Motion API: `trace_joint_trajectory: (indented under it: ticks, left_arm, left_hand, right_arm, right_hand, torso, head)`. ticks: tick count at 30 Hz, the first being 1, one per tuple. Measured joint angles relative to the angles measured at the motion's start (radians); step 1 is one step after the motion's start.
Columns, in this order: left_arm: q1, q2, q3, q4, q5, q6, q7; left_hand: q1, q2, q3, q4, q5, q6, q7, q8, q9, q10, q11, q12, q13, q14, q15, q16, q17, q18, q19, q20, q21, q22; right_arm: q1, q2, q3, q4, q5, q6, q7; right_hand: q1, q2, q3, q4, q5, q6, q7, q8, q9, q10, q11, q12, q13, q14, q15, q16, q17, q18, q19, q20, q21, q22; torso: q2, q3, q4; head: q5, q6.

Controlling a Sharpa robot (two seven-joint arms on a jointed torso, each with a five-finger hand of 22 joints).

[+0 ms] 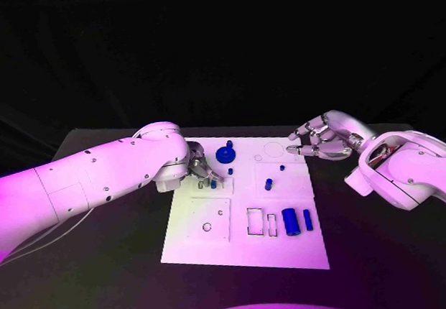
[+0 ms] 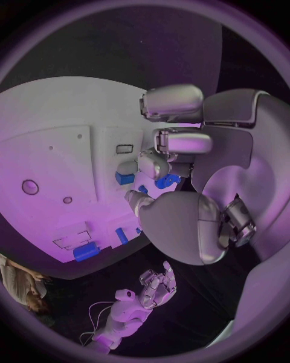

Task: Assemble the parts on the task board

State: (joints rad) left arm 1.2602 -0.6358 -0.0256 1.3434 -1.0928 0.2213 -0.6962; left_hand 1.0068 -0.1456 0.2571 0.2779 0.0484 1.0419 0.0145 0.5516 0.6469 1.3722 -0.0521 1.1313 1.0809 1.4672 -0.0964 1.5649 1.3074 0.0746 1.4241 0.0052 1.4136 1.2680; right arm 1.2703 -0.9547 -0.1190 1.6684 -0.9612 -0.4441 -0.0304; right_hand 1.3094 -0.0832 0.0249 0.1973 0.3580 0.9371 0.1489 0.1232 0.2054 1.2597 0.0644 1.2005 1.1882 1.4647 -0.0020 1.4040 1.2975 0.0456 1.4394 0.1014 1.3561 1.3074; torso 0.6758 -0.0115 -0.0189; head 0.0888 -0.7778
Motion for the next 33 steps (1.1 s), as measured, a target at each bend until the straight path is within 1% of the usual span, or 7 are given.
trace_joint_trajectory:
  ticks: [2, 6, 12, 15, 19, 26, 33]
  left_arm:
    - [0.0, -0.006, 0.01, 0.007, 0.0, -0.003, 0.001]
    - [0.004, -0.028, 0.033, 0.026, 0.0, -0.006, 0.002]
    - [0.054, -0.049, 0.049, 0.008, 0.001, -0.003, 0.003]
    - [0.072, -0.042, 0.051, -0.034, 0.001, -0.005, 0.006]
    - [0.083, -0.02, 0.051, -0.094, 0.001, -0.018, 0.012]
    - [0.088, 0.028, 0.05, -0.179, -0.004, -0.028, 0.025]
    - [0.084, 0.074, 0.035, -0.252, -0.017, -0.02, 0.038]
  left_hand:
    - [0.008, 0.007, -0.011, 0.0, 0.0, 0.0, 0.0, 0.0, 0.0, 0.0, 0.0, -0.001, -0.005, 0.0, 0.0, 0.0, 0.0, 0.0, 0.0, 0.0, 0.0, -0.001]
    - [0.029, 0.002, -0.035, 0.001, 0.0, -0.007, 0.005, 0.0, 0.0, -0.009, 0.004, -0.023, -0.025, 0.0, 0.0, 0.0, 0.0, 0.0, 0.0, 0.0, 0.0, -0.005]
    - [0.063, 0.013, -0.073, 0.009, 0.0, -0.037, 0.014, -0.006, -0.002, -0.053, 0.013, -0.089, -0.094, 0.0, 0.0, 0.0, 0.0, 0.001, -0.007, 0.001, -0.016, -0.034]
    - [0.081, 0.023, -0.078, 0.009, 0.0, -0.043, 0.021, -0.012, -0.008, -0.069, 0.019, -0.113, -0.12, 0.0, 0.0, 0.0, 0.0, 0.002, -0.015, 0.004, -0.028, -0.053]
    - [0.088, 0.03, -0.091, 0.011, 0.0, -0.067, 0.034, -0.033, -0.02, -0.075, 0.025, -0.119, -0.131, -0.001, 0.006, 0.0, 0.0, 0.002, -0.018, 0.007, -0.028, -0.056]
    - [0.098, 0.019, -0.113, 0.011, 0.0, -0.079, 0.039, -0.049, -0.034, -0.081, 0.03, -0.123, -0.138, -0.003, 0.011, 0.0, 0.001, 0.002, -0.018, 0.007, -0.028, -0.056]
    - [0.107, 0.017, -0.125, 0.012, 0.0, -0.086, 0.046, -0.065, -0.048, -0.086, 0.036, -0.124, -0.144, 0.0, 0.014, 0.0, 0.001, 0.002, -0.022, 0.011, -0.031, -0.059]
  right_arm:
    - [0.0, 0.0, 0.0, -0.001, 0.0, 0.0, 0.0]
    - [0.0, 0.0, 0.0, -0.003, 0.0, 0.0, 0.0]
    - [0.0, -0.002, 0.0, -0.005, 0.0, 0.0, 0.0]
    - [0.0, -0.002, 0.0, -0.006, 0.0, 0.0, 0.0]
    - [0.0, 0.0, 0.0, -0.007, 0.0, 0.0, 0.0]
    - [0.0, 0.003, 0.0, -0.009, 0.0, 0.0, 0.0]
    - [-0.002, 0.007, 0.0, -0.011, 0.0, 0.0, 0.0]
  right_hand:
    - [0.0, 0.0, 0.0, 0.0, 0.0, 0.0, 0.0, 0.0, 0.0, 0.0, 0.0, 0.0, 0.0, 0.0, 0.0, 0.0, 0.0, 0.0, 0.0, 0.0, 0.0, 0.0]
    - [0.0, 0.0, 0.0, 0.0, 0.0, 0.0, 0.0, 0.0, 0.0, 0.0, 0.0, 0.0, 0.0, 0.0, 0.0, 0.0, 0.0, 0.0, 0.0, 0.0, 0.0, 0.0]
    - [0.0, 0.0, 0.0, 0.0, 0.0, 0.0, 0.0, 0.0, 0.0, 0.0, 0.0, 0.0, 0.0, 0.0, 0.0, 0.0, 0.0, 0.0, 0.0, 0.0, 0.0, 0.0]
    - [0.0, 0.0, 0.0, 0.0, 0.0, 0.0, 0.0, 0.0, 0.0, 0.0, 0.0, 0.0, 0.0, 0.0, 0.0, 0.0, 0.0, 0.0, 0.0, 0.0, 0.0, 0.001]
    - [0.0, 0.0, 0.0, 0.0, 0.0, 0.0, 0.0, 0.0, 0.0, 0.0, 0.0, 0.0, 0.0, 0.0, 0.0, 0.0, 0.0, 0.0, 0.0, 0.0, 0.0, 0.001]
    - [0.0, 0.0, 0.0, 0.0, 0.0, 0.0, 0.0, 0.0, 0.0, 0.0, 0.0, 0.0, 0.0, 0.0, 0.0, 0.0, 0.0, 0.0, 0.0, 0.0, 0.0, 0.001]
    - [0.0, 0.0, 0.0, 0.0, 0.0, 0.0, 0.0, 0.0, 0.0, 0.0, 0.0, 0.0, 0.0, 0.0, 0.0, 0.0, 0.0, 0.0, 0.0, 0.0, 0.0, 0.0]
  torso:
    - [0.0, 0.0, 0.0]
    - [-0.001, 0.0002, 0.0]
    - [-0.001, 0.0008, 0.0007]
    - [-0.001, 0.0008, 0.0011]
    - [0.0, 0.0002, 0.0007]
    - [0.001, -0.0004, -0.0007]
    - [0.003, -0.0016, -0.0019]
  head:
    - [0.0, 0.002]
    - [-0.001, 0.005]
    - [-0.002, 0.01]
    - [0.0, 0.014]
    - [0.005, 0.019]
    - [0.008, 0.023]
    - [0.015, 0.023]
